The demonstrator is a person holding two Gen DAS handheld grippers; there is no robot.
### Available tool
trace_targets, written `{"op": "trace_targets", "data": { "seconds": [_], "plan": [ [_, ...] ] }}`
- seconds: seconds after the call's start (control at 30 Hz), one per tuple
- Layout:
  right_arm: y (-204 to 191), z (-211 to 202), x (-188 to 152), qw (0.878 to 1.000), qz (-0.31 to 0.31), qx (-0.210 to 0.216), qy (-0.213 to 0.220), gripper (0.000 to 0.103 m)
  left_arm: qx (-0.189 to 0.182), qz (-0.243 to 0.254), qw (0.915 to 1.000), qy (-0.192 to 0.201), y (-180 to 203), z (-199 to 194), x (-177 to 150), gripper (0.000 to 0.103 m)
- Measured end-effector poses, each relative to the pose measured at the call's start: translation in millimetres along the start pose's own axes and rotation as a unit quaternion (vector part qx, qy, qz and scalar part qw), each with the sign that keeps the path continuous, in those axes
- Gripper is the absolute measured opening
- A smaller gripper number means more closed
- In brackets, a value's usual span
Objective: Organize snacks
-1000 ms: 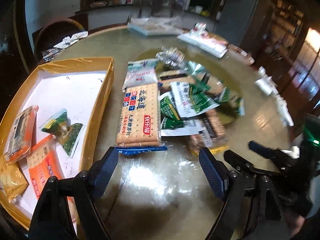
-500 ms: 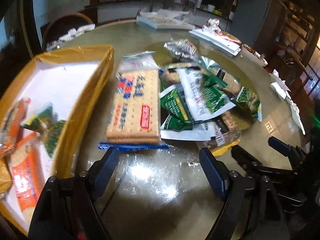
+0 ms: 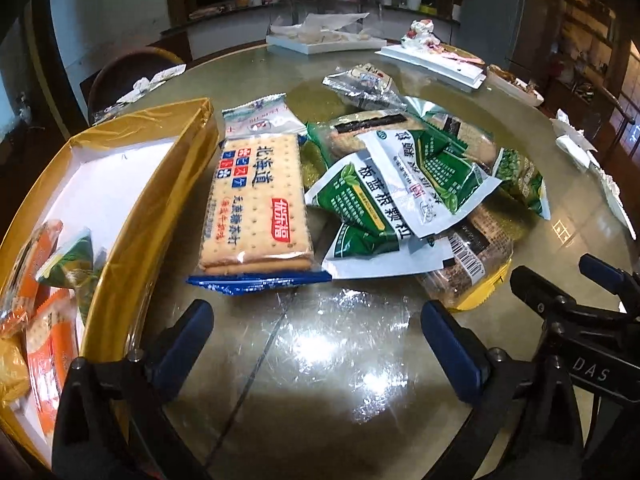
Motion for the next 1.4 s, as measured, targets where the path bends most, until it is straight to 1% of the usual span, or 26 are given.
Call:
{"op": "trace_targets", "data": {
  "seconds": [1.4],
  "plan": [
    [-0.9,-0.2,0.7,1.000,0.000,-0.001,0.000,0.103,0.004,-0.005,1.0000,0.002,0.0,-0.5,-1.0,0.103]
  ]
}}
Point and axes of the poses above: each gripper's, at about its wrist camera, not at the fingertips, and z roughly the way its jaws point, y to its right, x to its top, the point moved 1 cm from there along z, roughly the way its jaws point, and after that the axes turned 15 degrees about -z, right-handed, at the moved point
